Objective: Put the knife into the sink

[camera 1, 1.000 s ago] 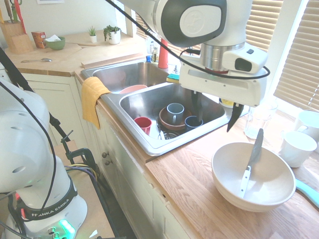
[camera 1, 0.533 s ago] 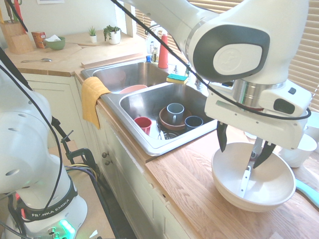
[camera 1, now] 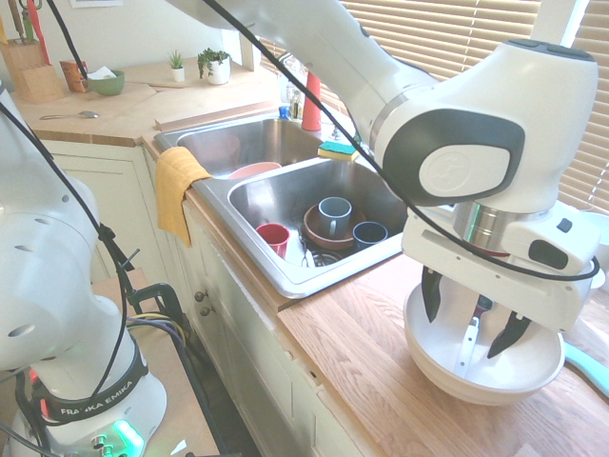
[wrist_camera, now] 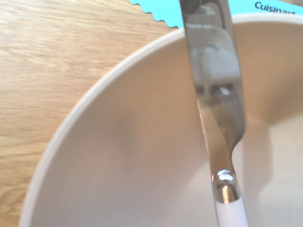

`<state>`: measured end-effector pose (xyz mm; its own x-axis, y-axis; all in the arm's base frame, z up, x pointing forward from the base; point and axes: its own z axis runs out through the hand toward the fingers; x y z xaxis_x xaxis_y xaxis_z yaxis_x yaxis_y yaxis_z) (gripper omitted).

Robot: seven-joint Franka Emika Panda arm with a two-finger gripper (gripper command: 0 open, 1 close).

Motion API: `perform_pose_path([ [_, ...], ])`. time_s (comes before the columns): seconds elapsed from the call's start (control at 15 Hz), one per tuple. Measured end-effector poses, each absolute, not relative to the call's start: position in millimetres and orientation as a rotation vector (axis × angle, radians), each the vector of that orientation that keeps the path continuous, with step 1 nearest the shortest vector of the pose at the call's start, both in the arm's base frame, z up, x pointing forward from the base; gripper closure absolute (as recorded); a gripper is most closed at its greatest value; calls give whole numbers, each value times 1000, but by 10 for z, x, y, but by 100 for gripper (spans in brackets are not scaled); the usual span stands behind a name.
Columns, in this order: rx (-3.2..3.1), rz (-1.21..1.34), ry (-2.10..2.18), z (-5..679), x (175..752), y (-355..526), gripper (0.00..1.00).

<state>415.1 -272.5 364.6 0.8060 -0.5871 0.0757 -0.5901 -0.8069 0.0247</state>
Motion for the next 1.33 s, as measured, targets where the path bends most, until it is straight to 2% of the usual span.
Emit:
perform_pose_path([
  [0.67, 2938, 77, -987, 3537, 4479, -2839, 100],
  [1.33, 2939, 26, -999, 3485, 4414, -2857, 100],
])
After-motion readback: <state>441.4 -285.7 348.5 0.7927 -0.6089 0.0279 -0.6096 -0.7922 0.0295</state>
